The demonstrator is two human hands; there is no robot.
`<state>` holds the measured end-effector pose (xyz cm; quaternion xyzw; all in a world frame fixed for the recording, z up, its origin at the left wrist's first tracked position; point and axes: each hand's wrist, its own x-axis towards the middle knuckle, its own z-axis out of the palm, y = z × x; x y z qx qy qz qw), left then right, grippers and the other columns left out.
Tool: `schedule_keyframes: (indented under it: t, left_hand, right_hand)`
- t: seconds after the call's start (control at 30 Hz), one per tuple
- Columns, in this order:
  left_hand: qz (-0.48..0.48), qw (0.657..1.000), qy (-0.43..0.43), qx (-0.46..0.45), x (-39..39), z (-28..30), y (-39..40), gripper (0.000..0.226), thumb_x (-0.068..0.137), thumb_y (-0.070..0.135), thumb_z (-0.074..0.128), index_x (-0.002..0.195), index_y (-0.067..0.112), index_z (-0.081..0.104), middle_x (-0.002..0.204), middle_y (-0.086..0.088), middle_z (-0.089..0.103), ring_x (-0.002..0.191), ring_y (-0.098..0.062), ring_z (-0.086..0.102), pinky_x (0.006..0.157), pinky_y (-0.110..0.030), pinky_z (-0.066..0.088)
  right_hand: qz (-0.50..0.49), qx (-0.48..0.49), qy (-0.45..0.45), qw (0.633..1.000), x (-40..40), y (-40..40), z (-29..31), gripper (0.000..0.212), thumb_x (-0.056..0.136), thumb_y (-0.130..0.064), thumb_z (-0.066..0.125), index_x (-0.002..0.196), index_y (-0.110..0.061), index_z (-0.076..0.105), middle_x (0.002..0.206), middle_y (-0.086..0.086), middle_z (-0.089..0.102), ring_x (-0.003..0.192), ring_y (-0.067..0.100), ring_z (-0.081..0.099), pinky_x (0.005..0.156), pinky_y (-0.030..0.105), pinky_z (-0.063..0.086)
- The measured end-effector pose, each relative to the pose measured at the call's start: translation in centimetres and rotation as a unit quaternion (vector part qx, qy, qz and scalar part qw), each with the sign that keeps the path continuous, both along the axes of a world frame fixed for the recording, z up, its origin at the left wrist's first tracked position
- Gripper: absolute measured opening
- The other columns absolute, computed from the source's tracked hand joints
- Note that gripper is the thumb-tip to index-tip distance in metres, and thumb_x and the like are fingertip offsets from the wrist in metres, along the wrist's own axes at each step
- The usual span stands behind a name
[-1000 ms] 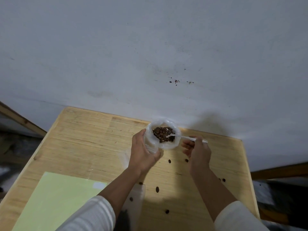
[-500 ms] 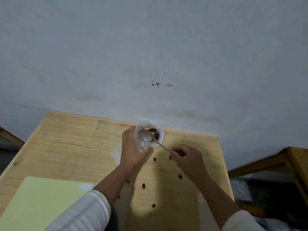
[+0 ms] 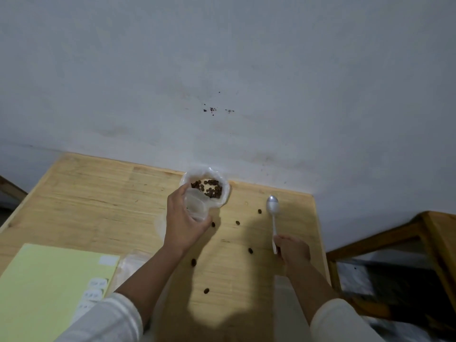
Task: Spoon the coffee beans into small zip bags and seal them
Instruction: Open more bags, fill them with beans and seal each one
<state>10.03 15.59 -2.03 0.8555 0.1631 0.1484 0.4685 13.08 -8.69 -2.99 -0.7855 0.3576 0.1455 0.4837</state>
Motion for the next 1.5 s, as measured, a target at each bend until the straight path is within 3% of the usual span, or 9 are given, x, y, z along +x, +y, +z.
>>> schedule_keyframes:
  t: [0.13,0.4,0.5,0.67,0.9,1.03,1.2,1.33,1.5]
  left_hand:
    - [0.014,1.0,-0.001,0.009,-1.0,0.3,-0.8,0.094,0.063,0.024,0.085,0.14,0.018,0.031,0.134,0.0,0.036,0.114,0.005,0.031,0.097,-0.013,0.029]
    - [0.022,1.0,-0.007,-0.001,-2.1,1.7,-2.7,0.095,0.063,0.026,0.085,0.14,0.021,0.03,0.126,0.013,0.03,0.117,0.001,0.035,0.09,-0.002,0.025]
    - [0.013,1.0,-0.012,0.003,-2.2,2.6,-3.4,0.097,0.062,0.029,0.084,0.141,0.019,0.029,0.127,0.012,0.03,0.118,0.002,0.033,0.091,0.003,0.024]
    - [-0.005,0.999,-0.038,-0.005,-2.4,4.3,-4.1,0.098,0.062,0.036,0.084,0.141,0.016,0.029,0.128,0.01,0.033,0.119,0.002,0.033,0.092,0.006,0.022]
    - [-0.085,0.995,-0.038,-0.039,-3.6,7.2,-1.9,0.119,0.046,0.05,0.087,0.143,0.026,0.023,0.133,0.015,0.029,0.125,0.005,0.027,0.097,-0.003,0.025]
    - [-0.073,0.995,-0.053,-0.052,-4.8,8.7,1.7,0.08,0.066,0.033,0.081,0.135,0.029,0.04,0.123,0.015,0.043,0.115,0.003,0.041,0.088,0.002,0.03]
    - [0.01,0.988,-0.105,-0.109,-6.1,10.3,5.3,0.021,0.085,0.02,0.067,0.1,0.034,0.059,0.091,0.014,0.063,0.087,-0.006,0.061,0.074,-0.006,0.045]
    - [0.069,0.971,-0.108,-0.203,-7.0,10.8,6.9,0.016,0.089,0.02,0.062,0.098,0.032,0.057,0.081,0.006,0.067,0.077,-0.008,0.065,0.071,-0.018,0.049]
    - [0.009,0.978,-0.102,-0.184,-8.5,10.8,8.5,0.016,0.09,0.021,0.06,0.099,0.031,0.052,0.08,0.005,0.067,0.074,-0.009,0.066,0.069,-0.015,0.046]
  right_hand:
    - [0.051,-0.06,0.01,0.997,0.9,-0.1,-1.0,0.02,0.082,-0.023,0.067,0.095,-0.009,0.073,0.087,0.009,0.068,0.075,0.021,0.058,0.058,0.023,0.038]
    - [0.181,-0.209,-0.046,0.96,1.0,0.3,-0.3,0.028,0.085,-0.031,0.064,0.089,-0.005,0.073,0.087,0.011,0.071,0.082,0.025,0.063,0.066,0.022,0.032]
    - [0.214,-0.152,-0.149,0.953,1.0,2.0,2.0,0.03,0.086,-0.032,0.062,0.074,-0.005,0.069,0.074,0.013,0.068,0.07,0.024,0.058,0.064,0.029,0.037]
    - [0.306,0.165,-0.225,0.91,-0.2,6.4,8.5,0.008,0.081,-0.034,0.069,0.075,-0.03,0.072,0.074,0.005,0.072,0.068,0.014,0.066,0.071,0.03,0.055]
    - [0.361,0.026,-0.218,0.906,-0.8,10.2,12.6,0.01,0.081,-0.021,0.066,0.073,-0.024,0.072,0.061,-0.012,0.063,0.062,0.005,0.058,0.063,0.022,0.049]
    - [0.398,-0.01,-0.217,0.892,-1.5,12.2,15.1,0.012,0.082,-0.02,0.064,0.081,-0.015,0.075,0.073,-0.003,0.067,0.067,0.008,0.058,0.054,0.005,0.038]
    - [0.354,0.075,-0.219,0.906,-3.3,14.6,16.1,0.024,0.086,-0.04,0.061,0.083,-0.02,0.074,0.084,-0.003,0.073,0.076,0.009,0.066,0.069,0.021,0.049]
    - [0.284,0.189,-0.277,0.898,-5.6,15.3,15.0,0.015,0.084,-0.017,0.067,0.098,-0.013,0.068,0.083,0.003,0.072,0.08,0.017,0.068,0.075,0.026,0.054]
    - [0.246,0.135,-0.332,0.901,-7.3,16.5,14.7,0.024,0.084,-0.012,0.066,0.097,-0.021,0.048,0.068,0.002,0.067,0.064,0.013,0.06,0.065,0.024,0.046]
